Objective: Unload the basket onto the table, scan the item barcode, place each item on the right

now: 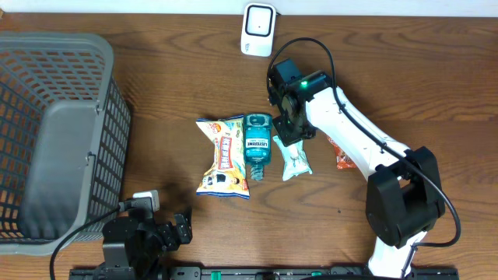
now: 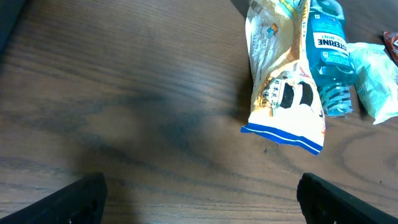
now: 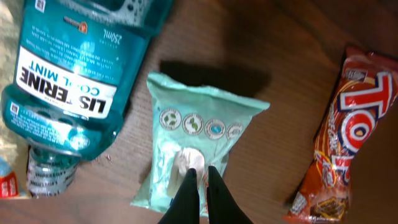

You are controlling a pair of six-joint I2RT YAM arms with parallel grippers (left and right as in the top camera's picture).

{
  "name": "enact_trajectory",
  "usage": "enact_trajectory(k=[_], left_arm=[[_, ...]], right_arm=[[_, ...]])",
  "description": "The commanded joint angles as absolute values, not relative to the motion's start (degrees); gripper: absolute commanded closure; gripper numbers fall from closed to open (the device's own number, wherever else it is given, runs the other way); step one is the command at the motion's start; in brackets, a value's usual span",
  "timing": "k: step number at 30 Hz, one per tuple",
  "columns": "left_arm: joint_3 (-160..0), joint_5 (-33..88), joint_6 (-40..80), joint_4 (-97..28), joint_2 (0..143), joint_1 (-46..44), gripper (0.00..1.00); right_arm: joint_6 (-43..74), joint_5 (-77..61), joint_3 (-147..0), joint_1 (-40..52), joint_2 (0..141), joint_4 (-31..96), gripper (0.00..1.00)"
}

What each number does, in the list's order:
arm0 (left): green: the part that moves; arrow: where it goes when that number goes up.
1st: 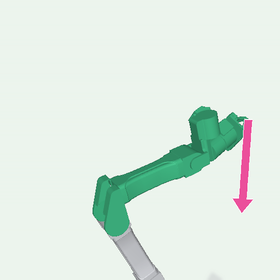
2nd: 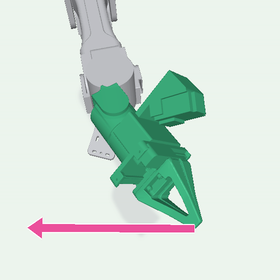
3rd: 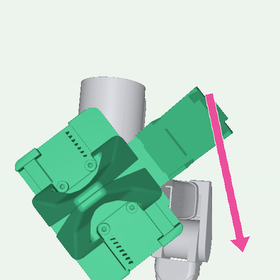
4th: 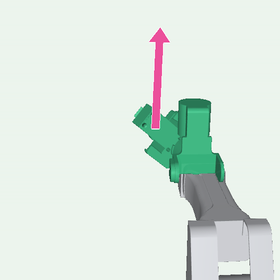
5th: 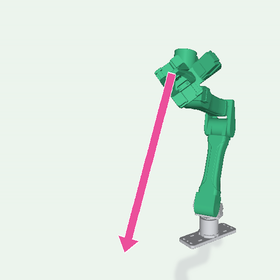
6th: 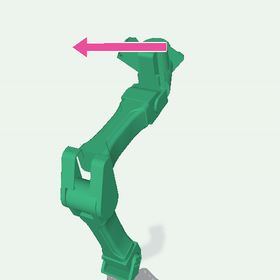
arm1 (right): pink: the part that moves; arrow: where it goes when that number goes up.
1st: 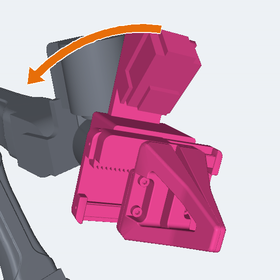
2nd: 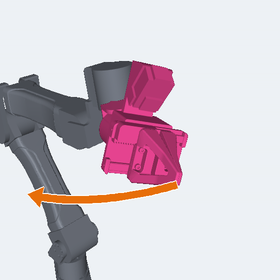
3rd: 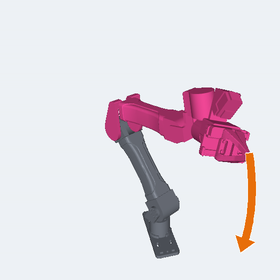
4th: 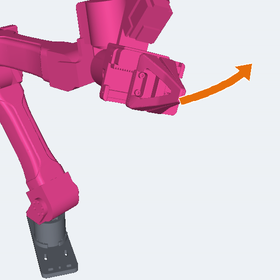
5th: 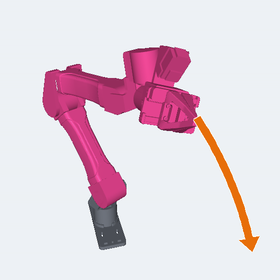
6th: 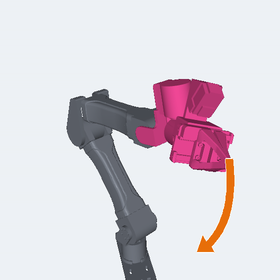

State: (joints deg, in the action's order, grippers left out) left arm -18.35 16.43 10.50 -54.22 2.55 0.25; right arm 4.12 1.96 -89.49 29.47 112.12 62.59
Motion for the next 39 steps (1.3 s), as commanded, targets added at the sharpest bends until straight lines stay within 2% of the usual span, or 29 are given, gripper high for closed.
enact_trajectory(k=[1,18,28,33,39], left_arm=[[-18.5,16.9,10.2,-54.8,2.6,0.0,0.02],[-18.5,16.9,10.2,-54.8,2.6,0.0,0.02],[-18.5,16.9,10.2,-54.8,2.6,0.0,0.02],[-18.5,16.9,10.2,-54.8,2.6,0.0,0.02],[-18.5,16.9,10.2,-54.8,2.6,0.0,0.02]], right_arm=[[4.7,3.1,-88.7,29.4,111.5,61.3,0.99],[6.2,-1.0,-87.4,29.7,119.3,57.6,0.99],[6.8,1.9,-87.5,29.4,125.9,58.3,0.99],[6.8,7.0,-95.0,28.5,122.8,64.0,0.99],[6.8,2.4,-102.7,28.9,117.8,69.3,0.99]])
